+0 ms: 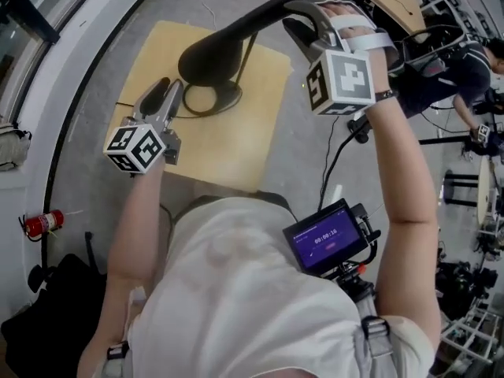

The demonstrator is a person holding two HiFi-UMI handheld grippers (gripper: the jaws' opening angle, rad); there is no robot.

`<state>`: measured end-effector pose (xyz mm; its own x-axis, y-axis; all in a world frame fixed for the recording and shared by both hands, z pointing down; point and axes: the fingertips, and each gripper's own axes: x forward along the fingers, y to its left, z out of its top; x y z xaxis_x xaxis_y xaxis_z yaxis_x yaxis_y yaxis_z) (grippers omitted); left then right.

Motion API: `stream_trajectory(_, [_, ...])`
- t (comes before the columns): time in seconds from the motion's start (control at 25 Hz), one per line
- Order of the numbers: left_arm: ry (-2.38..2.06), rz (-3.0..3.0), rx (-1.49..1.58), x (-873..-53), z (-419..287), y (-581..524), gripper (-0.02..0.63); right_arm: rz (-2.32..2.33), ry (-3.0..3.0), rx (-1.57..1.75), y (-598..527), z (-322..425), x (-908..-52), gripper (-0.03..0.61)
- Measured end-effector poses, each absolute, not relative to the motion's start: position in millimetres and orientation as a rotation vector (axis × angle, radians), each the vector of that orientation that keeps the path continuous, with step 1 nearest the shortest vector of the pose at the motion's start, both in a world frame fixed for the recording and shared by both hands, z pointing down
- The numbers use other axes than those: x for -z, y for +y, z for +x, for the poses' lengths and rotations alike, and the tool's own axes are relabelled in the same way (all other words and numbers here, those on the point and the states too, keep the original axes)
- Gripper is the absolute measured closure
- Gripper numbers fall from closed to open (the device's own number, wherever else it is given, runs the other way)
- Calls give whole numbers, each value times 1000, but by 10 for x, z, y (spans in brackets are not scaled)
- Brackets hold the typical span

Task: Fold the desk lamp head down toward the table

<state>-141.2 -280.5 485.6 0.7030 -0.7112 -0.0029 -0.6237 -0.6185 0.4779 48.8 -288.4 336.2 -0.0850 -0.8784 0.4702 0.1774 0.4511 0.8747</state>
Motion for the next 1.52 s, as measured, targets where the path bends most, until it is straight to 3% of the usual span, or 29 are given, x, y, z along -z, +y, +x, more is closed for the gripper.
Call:
stream_trajectory(0.16, [-1034,2543,210,-4718,-1240,-2693,491,767,-1485,985,-2759,579,-3412,566])
stream_trajectory(0.56, [-1188,2601,142,-4567,-1148,-2348,601,887,-1970,741,-2403,575,-3796,566])
stream_trajectory(1.2, [-1326,2526,67,-4777,-280,-1533,612,791,-2749,83,-1562,1119,-4420,568])
stream_trajectory(1.52, [-1381,2479,101,-4919,-284,-1150,612,766,-2846,-190,-1160,1129,-4917,568])
